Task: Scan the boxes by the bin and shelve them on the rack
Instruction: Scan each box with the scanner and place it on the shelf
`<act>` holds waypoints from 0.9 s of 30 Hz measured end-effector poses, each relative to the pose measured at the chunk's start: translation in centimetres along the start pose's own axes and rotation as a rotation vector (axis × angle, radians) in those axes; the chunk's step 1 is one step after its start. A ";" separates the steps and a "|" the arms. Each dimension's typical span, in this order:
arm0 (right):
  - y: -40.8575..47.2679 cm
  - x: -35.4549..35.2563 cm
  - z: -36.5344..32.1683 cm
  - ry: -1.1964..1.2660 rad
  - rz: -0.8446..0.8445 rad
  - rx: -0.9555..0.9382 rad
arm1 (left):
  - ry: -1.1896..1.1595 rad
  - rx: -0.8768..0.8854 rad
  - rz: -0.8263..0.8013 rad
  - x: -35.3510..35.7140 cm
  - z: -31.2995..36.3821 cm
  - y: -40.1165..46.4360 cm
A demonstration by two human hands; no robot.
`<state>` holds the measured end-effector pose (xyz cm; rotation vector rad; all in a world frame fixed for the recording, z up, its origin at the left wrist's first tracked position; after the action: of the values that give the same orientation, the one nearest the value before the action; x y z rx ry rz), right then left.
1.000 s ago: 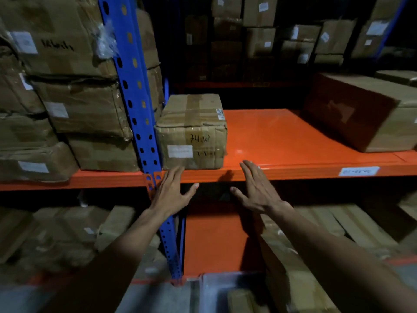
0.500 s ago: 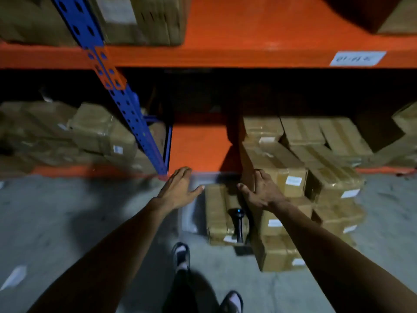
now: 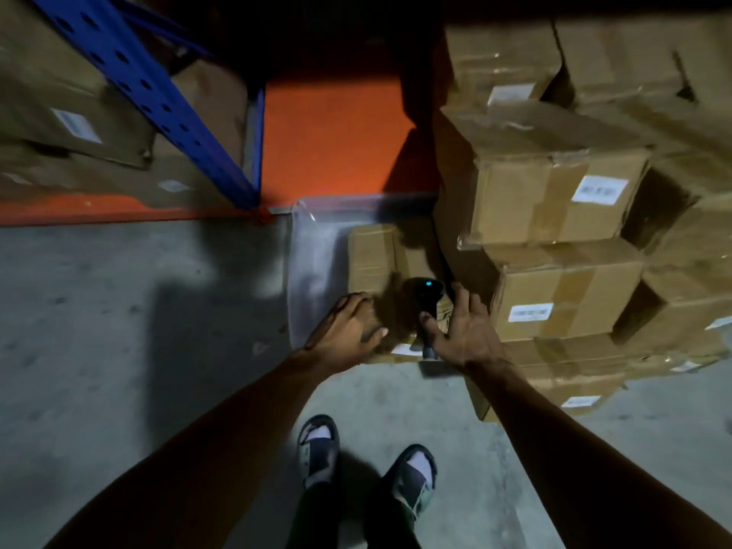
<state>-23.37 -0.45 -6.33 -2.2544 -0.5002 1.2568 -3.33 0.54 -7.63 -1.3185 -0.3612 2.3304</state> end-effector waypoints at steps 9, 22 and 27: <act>9.8 8.4 5.6 0.088 0.167 0.082 | -0.013 0.103 -0.006 13.9 -5.8 6.9; 6.0 7.5 6.4 0.447 0.212 -0.081 | 0.003 0.177 0.118 12.1 -4.7 6.3; 2.3 7.4 6.8 0.541 0.270 -0.129 | -0.046 0.221 0.286 6.2 -4.2 9.1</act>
<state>-25.30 3.36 -15.69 -2.7010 -0.0768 0.6838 -4.72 -4.29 -18.26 -1.2791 0.0770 2.5479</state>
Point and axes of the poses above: each hand's wrist, its own y-axis towards the middle knuckle, its own x-axis out of the palm, z = x × y, the point moved 10 cm from there along y, towards the middle knuckle, and after that the axes turned 4 degrees about -z, right-handed, at the moved point
